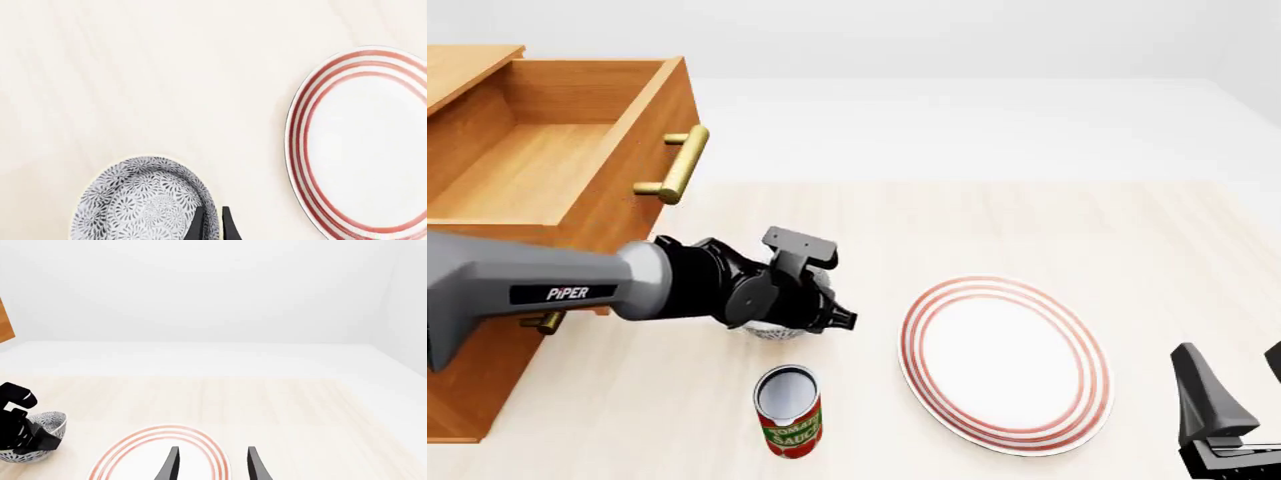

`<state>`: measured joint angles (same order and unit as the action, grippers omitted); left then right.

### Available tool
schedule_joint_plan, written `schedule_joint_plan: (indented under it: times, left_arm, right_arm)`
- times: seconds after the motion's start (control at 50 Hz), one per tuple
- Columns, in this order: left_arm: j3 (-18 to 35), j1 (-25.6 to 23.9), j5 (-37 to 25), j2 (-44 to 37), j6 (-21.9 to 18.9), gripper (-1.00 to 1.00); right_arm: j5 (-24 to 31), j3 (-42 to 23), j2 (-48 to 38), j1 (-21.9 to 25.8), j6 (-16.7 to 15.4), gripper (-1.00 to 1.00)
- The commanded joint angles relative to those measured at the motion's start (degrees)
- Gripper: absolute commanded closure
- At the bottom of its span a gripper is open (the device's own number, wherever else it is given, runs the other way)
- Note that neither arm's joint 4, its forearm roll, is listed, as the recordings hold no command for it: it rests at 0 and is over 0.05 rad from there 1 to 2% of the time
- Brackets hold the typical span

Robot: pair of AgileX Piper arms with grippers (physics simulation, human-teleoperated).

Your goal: Put the bowl in the top drawer of the cabinet.

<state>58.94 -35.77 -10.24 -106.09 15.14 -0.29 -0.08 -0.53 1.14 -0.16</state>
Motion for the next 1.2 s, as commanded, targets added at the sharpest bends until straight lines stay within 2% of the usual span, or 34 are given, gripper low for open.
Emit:
schedule_joint_plan:
  times: [0.02, 0.12, 0.14, 0.18, 0.3, 0.4, 0.5, 0.6, 0.82, 0.88, 1.12, 1.18, 1.2]
  left_arm:
    - [0.19, -0.59, -3.3, 2.83, -2.86, 1.0]
    - [2.23, -0.01, -6.08, 5.36, -5.14, 1.0]
    - [2.32, -0.78, -6.1, 6.68, -4.46, 1.0]
    - [4.19, -0.67, -8.6, 7.54, -7.16, 1.0]
    - [8.32, -0.57, -12.08, 10.89, -9.85, 1.0]
    - [12.48, -2.59, -15.5, 13.66, -11.52, 1.0]
    - [17.12, -3.51, -19.35, 15.16, -16.14, 1.0]
    - [20.82, -3.85, -21.86, 16.89, -17.9, 1.0]
    - [28.27, -3.58, -27.75, 18.35, -23.75, 1.0]
    - [31.82, -3.8, -30.31, 18.62, -25.34, 1.0]
    - [36.92, -4.27, -33.87, 18.76, -27.93, 1.0]
    - [39.12, -4.63, -34.89, 18.55, -28.54, 1.0]
    - [42.37, -3.9, -36.34, 17.77, -29.43, 1.0]
  right_arm:
    - [0.0, 0.0, 0.0, 0.0, 0.01, -1.0]
    - [0.0, 0.0, -0.01, 0.01, 0.01, -1.0]
    - [0.0, 0.0, -0.02, 0.0, 0.0, -1.0]
    - [0.0, 0.0, -0.01, 0.0, 0.0, -1.0]
    - [0.0, 0.0, 0.01, 0.01, 0.0, -1.0]
    - [0.0, 0.0, 0.0, 0.0, -0.01, -1.0]
    - [0.0, 0.0, 0.0, 0.0, 0.0, -1.0]
    - [0.0, 0.0, -0.01, 0.01, 0.0, -1.0]
    - [0.0, 0.0, 0.0, -0.01, 0.0, -1.0]
    - [0.0, 0.0, -0.01, 0.01, -0.01, -1.0]
    - [0.0, 0.0, 0.01, 0.0, 0.0, -1.0]
    - [0.0, 0.0, -0.01, 0.0, -0.01, -1.0]
    - [0.0, 0.0, -0.01, 0.0, 0.01, -1.0]
